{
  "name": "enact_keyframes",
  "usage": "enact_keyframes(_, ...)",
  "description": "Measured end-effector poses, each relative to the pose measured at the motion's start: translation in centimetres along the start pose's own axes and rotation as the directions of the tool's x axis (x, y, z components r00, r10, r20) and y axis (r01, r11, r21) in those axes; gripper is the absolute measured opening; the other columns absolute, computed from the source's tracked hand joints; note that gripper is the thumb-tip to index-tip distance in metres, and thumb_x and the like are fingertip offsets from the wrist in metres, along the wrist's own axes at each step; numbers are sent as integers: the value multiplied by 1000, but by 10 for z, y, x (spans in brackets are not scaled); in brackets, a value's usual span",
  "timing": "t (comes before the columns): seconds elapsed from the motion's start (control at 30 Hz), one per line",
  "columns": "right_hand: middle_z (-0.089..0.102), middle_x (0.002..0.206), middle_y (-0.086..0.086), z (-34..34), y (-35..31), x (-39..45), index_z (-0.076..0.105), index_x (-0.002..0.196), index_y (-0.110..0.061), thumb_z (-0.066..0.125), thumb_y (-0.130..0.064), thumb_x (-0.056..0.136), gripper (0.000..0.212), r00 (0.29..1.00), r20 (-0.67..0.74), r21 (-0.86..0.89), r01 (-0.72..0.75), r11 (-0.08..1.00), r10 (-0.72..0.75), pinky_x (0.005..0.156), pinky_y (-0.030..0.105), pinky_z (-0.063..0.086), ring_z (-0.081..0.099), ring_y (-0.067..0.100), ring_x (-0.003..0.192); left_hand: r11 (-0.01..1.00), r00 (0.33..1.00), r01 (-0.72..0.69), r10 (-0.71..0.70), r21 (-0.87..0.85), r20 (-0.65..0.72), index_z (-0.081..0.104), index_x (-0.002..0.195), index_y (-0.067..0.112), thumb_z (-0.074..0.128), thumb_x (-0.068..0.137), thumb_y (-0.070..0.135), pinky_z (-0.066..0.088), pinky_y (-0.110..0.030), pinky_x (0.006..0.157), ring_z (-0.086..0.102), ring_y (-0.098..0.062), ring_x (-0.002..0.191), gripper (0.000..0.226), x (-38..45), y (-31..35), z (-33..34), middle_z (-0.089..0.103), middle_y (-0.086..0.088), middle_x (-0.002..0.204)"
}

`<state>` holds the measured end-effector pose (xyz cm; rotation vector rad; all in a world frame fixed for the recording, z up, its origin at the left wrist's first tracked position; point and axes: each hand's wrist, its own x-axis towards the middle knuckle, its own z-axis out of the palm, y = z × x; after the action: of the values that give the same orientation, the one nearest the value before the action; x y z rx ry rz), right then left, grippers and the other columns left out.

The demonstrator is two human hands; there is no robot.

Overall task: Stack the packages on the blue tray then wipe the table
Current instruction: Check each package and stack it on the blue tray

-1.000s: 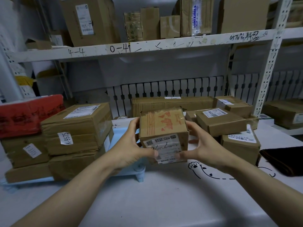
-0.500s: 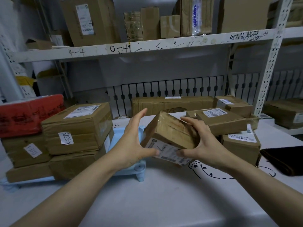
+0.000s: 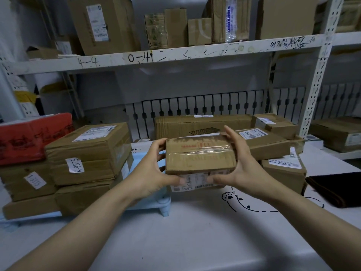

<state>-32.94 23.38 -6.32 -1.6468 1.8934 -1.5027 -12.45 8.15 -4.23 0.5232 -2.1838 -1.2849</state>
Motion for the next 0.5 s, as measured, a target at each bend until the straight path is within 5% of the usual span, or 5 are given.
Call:
enact_keyframes(0.13, 35, 145, -23, -4, 7, -5, 13, 152, -45, 96, -42, 51, 131, 991, 85, 103, -109, 989, 101, 119, 45, 27, 32, 4, 138, 992, 1000, 21, -23, -126, -9, 41, 130, 35, 86, 63, -8, 54, -19, 85, 52, -6, 128, 91, -1, -7, -3, 54, 12, 137)
enact_keyframes(0.27, 57, 134, -14, -4, 14, -6, 38, 143, -38, 96, -40, 49, 111, 986, 101, 134, -145, 980, 132, 106, 49, 46, 52, 10, 126, 987, 998, 64, -59, -149, 37, 42, 130, 36, 89, 57, -1, 52, -35, 100, 54, -12, 127, 95, -4, -10, -3, 57, 9, 136)
enact_keyframes(0.5, 57, 128, -5, -6, 14, -4, 49, 130, -33, 97, -33, 44, 99, 989, 53, 189, -143, 972, 135, 94, 49, 55, 57, 16, 120, 990, 994, 105, -102, -99, 33, 40, 132, 38, 84, 67, -6, 56, -19, 82, 54, -15, 125, 90, -4, -8, -1, 54, 10, 134)
